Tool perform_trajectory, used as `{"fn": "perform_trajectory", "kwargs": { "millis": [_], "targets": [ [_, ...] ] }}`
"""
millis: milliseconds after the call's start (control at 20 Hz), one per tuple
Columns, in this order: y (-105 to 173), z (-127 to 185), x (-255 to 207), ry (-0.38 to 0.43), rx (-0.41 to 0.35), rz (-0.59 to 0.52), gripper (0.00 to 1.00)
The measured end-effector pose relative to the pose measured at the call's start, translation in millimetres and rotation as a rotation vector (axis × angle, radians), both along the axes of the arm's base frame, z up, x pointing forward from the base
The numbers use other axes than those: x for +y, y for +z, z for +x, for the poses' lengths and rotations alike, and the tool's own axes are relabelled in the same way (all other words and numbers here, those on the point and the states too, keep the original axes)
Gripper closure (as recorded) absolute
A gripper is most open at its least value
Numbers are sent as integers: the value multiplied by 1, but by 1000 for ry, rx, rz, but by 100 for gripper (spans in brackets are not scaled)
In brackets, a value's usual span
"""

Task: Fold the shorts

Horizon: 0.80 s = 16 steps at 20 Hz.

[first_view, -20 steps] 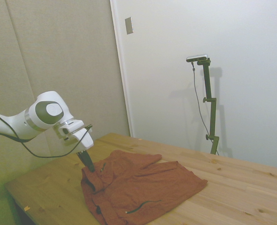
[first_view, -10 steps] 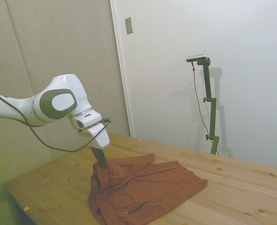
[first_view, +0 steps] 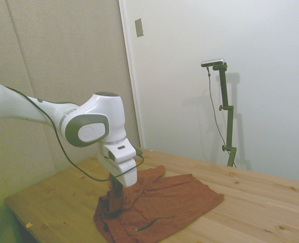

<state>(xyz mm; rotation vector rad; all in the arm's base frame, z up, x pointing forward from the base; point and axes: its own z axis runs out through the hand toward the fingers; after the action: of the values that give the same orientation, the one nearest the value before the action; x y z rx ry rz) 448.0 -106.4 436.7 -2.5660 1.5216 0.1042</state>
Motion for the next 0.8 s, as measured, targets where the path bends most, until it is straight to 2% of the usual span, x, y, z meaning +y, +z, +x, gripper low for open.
{"fn": "perform_trajectory", "kwargs": {
  "millis": [250,450,800],
  "targets": [
    [-5,-4,-8,-1,24,33,100],
    [-20,-12,-17,-14,53,55,100],
    [-40,-27,-48,-72,88,75,100]
  ]
}}
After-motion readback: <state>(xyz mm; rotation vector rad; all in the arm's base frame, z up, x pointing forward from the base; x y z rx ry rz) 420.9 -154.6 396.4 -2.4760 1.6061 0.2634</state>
